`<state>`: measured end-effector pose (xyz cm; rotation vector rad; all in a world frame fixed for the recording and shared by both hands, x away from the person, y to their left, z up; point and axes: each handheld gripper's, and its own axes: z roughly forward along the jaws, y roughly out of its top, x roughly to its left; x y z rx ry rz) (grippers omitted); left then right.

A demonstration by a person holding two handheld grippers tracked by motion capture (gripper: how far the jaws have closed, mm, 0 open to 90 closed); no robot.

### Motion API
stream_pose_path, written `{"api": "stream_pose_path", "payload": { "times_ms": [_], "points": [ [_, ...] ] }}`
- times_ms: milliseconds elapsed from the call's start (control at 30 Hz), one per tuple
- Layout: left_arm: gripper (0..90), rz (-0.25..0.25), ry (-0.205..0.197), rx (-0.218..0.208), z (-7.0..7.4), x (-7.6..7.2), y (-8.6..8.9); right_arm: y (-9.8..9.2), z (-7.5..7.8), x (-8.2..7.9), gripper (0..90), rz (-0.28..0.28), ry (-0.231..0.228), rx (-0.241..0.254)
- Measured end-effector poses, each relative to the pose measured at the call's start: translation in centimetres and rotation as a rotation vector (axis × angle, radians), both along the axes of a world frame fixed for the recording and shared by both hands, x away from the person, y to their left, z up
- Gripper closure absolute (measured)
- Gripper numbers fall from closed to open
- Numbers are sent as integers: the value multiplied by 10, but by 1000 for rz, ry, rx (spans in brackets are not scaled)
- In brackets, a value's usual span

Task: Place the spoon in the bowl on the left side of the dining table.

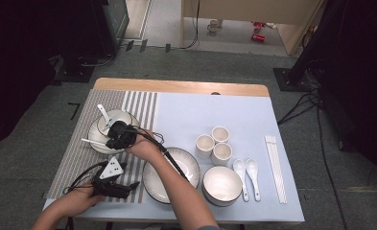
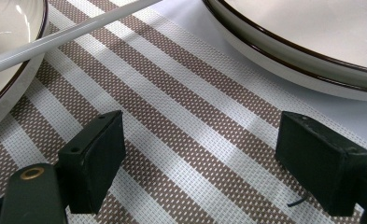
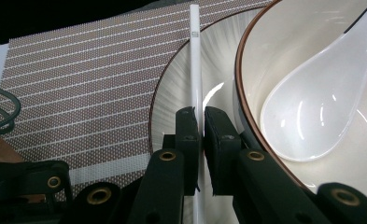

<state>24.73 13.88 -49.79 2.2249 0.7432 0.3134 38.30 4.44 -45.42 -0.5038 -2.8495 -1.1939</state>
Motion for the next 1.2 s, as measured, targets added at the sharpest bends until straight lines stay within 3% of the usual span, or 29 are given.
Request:
{"api": "stream_pose_path", "payload": {
  "times_ms": [600, 900, 1200],
  "points": [
    [159, 3, -1, -6, 0, 0, 0, -6, 18, -3, 830, -20, 6, 60],
    [159, 1, -2, -5, 0, 0, 0, -17, 31, -3, 765, -53, 40, 91],
    [159, 1, -1, -5, 0, 0, 0, -30, 47, -4, 669, -51, 49, 99]
  ]
}}
